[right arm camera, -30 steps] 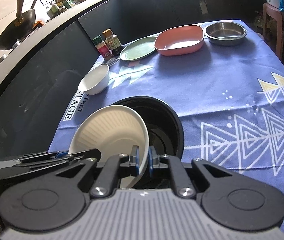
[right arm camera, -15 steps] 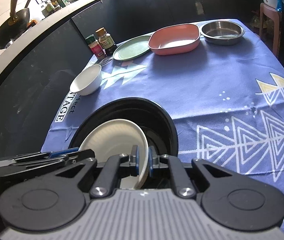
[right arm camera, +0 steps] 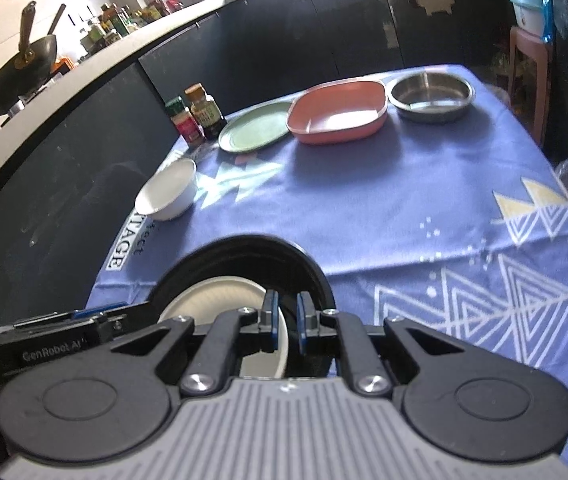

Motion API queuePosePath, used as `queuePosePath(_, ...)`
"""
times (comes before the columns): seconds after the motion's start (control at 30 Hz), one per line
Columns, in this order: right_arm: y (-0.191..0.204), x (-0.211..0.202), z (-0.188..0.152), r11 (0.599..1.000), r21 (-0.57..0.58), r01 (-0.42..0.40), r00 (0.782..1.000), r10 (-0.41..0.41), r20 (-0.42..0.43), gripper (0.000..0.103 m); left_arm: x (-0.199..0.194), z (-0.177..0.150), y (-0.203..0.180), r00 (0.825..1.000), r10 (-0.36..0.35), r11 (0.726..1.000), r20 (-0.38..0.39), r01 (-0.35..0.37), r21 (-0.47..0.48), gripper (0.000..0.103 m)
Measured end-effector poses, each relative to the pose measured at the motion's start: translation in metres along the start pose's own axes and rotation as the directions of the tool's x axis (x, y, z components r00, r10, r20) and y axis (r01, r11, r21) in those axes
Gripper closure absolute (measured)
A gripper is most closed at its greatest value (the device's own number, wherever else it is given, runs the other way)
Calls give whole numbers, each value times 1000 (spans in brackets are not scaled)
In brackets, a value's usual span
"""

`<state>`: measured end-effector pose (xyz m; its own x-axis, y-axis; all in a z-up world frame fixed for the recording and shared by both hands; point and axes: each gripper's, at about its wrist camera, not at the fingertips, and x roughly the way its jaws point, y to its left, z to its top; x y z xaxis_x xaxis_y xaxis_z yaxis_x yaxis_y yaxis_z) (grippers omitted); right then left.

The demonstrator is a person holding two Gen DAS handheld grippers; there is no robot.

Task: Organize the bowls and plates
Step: 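Open both grippers and move them to the small white bowl, then grip the small white bowl rim with both grippers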

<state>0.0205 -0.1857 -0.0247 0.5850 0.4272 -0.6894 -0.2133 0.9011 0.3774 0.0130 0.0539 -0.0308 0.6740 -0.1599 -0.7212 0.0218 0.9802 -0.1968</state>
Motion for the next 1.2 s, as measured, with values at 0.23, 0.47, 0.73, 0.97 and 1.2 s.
queuePosePath(0.23,17,7,28,997,-72,-8,1000,8,1,93,0,26,40,995,84,989,45,-78,-127,57)
queuePosePath(0.47,50,34,65,986,-164,-36,999,31,-32,92,17,60,78,983,177,967,51,-164,-197,55)
queuePosePath(0.73,80,107,109,983,-183,-15,992,-8,-128,65,63,96,107,974,226,953,20,-217,-210,45)
queuePosePath(0.97,99,174,132,982,-187,-12,981,-24,-191,65,98,112,124,979,205,951,-11,-201,-235,54)
queuePosePath(1.2,115,214,138,986,-164,-2,973,-36,-230,75,123,119,132,982,184,955,-45,-190,-227,76)
